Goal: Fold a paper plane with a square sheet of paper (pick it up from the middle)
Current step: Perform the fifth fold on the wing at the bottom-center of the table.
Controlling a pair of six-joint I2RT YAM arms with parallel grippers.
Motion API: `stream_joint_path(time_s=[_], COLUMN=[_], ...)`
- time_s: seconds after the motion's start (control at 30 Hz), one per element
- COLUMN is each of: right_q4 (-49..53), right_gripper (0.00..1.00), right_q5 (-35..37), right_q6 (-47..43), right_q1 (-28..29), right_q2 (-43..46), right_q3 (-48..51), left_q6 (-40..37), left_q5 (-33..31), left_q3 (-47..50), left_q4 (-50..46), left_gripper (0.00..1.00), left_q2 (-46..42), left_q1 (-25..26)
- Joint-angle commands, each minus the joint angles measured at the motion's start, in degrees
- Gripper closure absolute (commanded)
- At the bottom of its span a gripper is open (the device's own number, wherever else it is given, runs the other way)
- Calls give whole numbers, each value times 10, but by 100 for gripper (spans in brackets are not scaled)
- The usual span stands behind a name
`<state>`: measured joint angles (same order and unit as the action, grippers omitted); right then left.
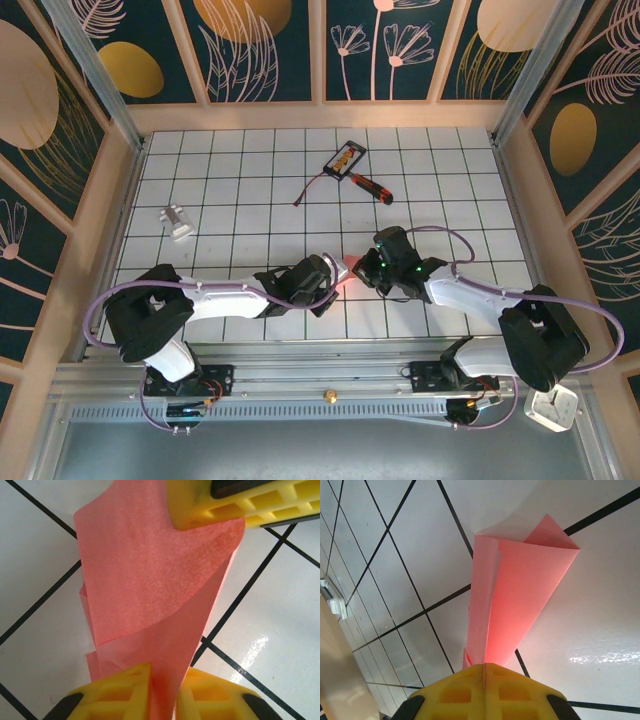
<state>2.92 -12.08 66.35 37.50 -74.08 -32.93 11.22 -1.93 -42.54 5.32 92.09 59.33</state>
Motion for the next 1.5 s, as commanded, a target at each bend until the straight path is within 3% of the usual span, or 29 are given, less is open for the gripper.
stream_joint_path(time_s=[0.0, 0.17, 0.4, 0.57, 0.8, 1.1, 1.47], right_q4=[-4, -7, 47, 107, 102, 59, 41], right_gripper=[100, 100, 77, 70, 69, 70, 71], right_q5=[0, 0, 17, 55, 32, -22, -39], right_q6=[-10, -17, -84, -161, -248, -255, -266], right_q1=[-4, -8, -27, -42, -51, -51, -50], right_q2=[-5, -6, 36, 94, 103, 69, 74], right_q3=[10, 11, -3, -21, -52, -33, -8], left_q6=[6, 28, 97, 162, 220, 273, 332], left_q5=[15, 33, 108, 161, 218, 252, 288], left_q3=[-1, 8, 16, 35, 51, 76, 121], left_q4=[0, 19, 65, 130, 195, 254, 343], left_gripper=[87, 97, 100, 100, 100, 100, 100], left_q2=[-5, 4, 19, 27, 51, 80, 80], left_q1=[3, 3, 3, -4, -19, -35, -67])
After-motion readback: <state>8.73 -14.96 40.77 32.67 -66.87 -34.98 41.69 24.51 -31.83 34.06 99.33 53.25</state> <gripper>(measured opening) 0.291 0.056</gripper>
